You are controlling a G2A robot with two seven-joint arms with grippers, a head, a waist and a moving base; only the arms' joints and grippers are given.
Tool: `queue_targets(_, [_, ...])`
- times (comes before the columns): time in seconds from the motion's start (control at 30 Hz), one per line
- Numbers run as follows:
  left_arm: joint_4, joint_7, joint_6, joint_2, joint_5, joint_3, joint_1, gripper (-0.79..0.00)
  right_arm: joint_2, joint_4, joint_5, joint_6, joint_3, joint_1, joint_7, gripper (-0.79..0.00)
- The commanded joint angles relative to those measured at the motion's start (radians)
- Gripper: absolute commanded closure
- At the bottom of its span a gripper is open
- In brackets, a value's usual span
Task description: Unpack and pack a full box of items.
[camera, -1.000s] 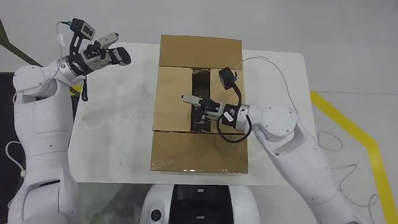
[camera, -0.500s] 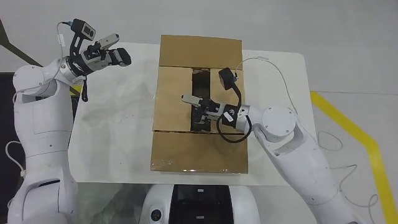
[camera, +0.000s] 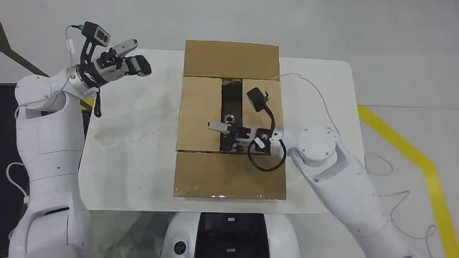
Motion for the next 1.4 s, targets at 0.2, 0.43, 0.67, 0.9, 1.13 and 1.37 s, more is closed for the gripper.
queue_targets(0.2, [0.0, 0.0, 0.0, 0.0, 0.0, 0.0, 0.0, -0.785, -0.009, 0.09, 0.031, -0.009, -0.033, 0.044, 0.016, -0.785])
queue_targets(0.43, [0.0, 0.0, 0.0, 0.0, 0.0, 0.0, 0.0, -0.785, -0.02, 0.17, 0.136, -0.065, -0.04, 0.064, 0.042, -0.785])
queue_targets(0.67, [0.0, 0.0, 0.0, 0.0, 0.0, 0.0, 0.0, -0.785, -0.025, 0.185, 0.191, -0.109, -0.046, 0.081, 0.083, -0.785])
queue_targets(0.9, [0.0, 0.0, 0.0, 0.0, 0.0, 0.0, 0.0, -0.785, -0.021, 0.129, 0.232, -0.153, -0.025, 0.063, 0.104, -0.785])
queue_targets(1.13, [0.0, 0.0, 0.0, 0.0, 0.0, 0.0, 0.0, -0.785, -0.023, 0.08, 0.282, -0.222, -0.021, 0.053, 0.108, -0.785])
queue_targets(1.37, [-0.047, 0.033, 0.01, 0.004, -0.021, -0.011, 0.017, -0.785, -0.053, 0.124, 0.312, -0.284, -0.108, 0.113, 0.06, -0.785])
